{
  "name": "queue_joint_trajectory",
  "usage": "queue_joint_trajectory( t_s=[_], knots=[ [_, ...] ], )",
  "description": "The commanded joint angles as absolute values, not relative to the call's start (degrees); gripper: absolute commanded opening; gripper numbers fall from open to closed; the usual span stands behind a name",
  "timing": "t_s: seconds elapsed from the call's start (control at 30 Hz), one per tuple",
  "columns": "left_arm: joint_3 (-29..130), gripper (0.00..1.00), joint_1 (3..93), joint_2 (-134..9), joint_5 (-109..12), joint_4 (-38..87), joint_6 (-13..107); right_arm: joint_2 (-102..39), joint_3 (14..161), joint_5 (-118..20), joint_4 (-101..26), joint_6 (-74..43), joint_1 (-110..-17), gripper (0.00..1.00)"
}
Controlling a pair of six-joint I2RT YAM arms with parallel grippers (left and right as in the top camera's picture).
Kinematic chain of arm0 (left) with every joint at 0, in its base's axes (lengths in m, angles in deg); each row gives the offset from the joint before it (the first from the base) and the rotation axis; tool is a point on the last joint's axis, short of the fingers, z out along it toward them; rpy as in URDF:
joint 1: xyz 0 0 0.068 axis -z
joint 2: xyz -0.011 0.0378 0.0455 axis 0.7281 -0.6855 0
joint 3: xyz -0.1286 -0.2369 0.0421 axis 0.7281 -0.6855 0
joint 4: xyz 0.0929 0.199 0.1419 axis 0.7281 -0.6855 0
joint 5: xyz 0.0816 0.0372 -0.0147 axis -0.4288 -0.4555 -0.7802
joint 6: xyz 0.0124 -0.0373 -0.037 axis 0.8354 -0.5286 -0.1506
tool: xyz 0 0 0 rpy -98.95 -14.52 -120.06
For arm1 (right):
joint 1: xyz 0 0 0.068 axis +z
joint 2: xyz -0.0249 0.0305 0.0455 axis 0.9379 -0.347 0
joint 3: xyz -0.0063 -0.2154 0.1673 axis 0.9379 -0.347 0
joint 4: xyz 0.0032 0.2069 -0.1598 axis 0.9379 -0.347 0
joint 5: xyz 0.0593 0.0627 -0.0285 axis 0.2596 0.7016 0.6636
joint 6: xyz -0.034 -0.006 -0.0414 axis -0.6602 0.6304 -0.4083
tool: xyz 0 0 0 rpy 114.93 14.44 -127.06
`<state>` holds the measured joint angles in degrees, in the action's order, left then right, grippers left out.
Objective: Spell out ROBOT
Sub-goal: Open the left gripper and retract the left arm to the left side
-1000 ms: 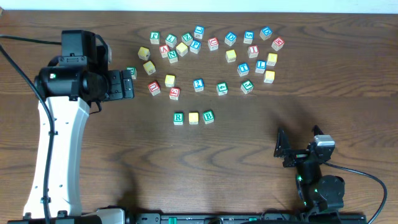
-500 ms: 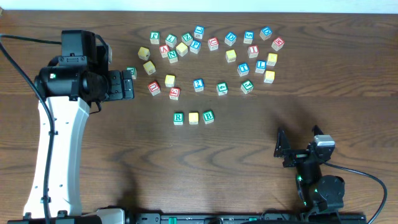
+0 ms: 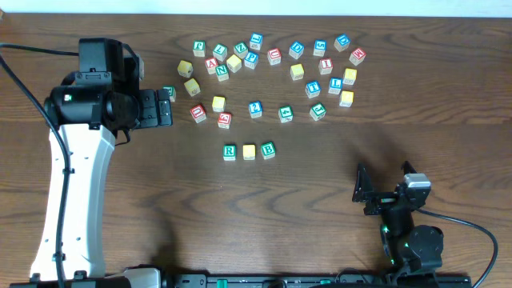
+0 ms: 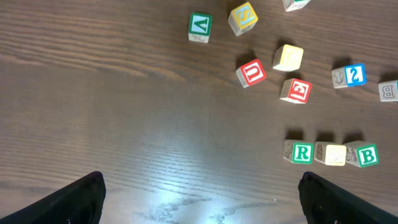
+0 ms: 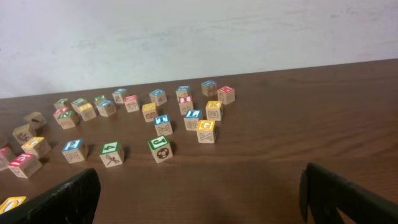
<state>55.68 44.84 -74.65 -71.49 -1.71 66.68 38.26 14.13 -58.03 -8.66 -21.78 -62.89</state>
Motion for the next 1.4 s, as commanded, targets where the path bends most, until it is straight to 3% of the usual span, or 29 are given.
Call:
queue_joint_trajectory(
  t_s=[0.0, 0.43, 0.77, 1.37],
  knots=[
    [57.1, 0.97, 44.6, -74.4, -71.6, -0.9, 67.2, 38.4, 14.1, -58.1, -8.8, -21.0, -63.6, 0.99],
    [57.1, 0.98, 43.7, -74.4, -69.4, 1.2, 74.3, 38.4, 14.1, -58.1, -8.8, -21.0, -63.6, 0.99],
    [57.1, 0.98, 34.4, -74.4, -68.6, 1.2, 73.4, 38.4, 14.1, -58.1, -8.8, -21.0, -63.6, 0.99],
    [57.1, 0.98, 34.1, -74.4, -68.6, 1.2, 73.4, 38.4, 14.1, -58.1, -8.8, -21.0, -63.6, 0.99]
  ],
)
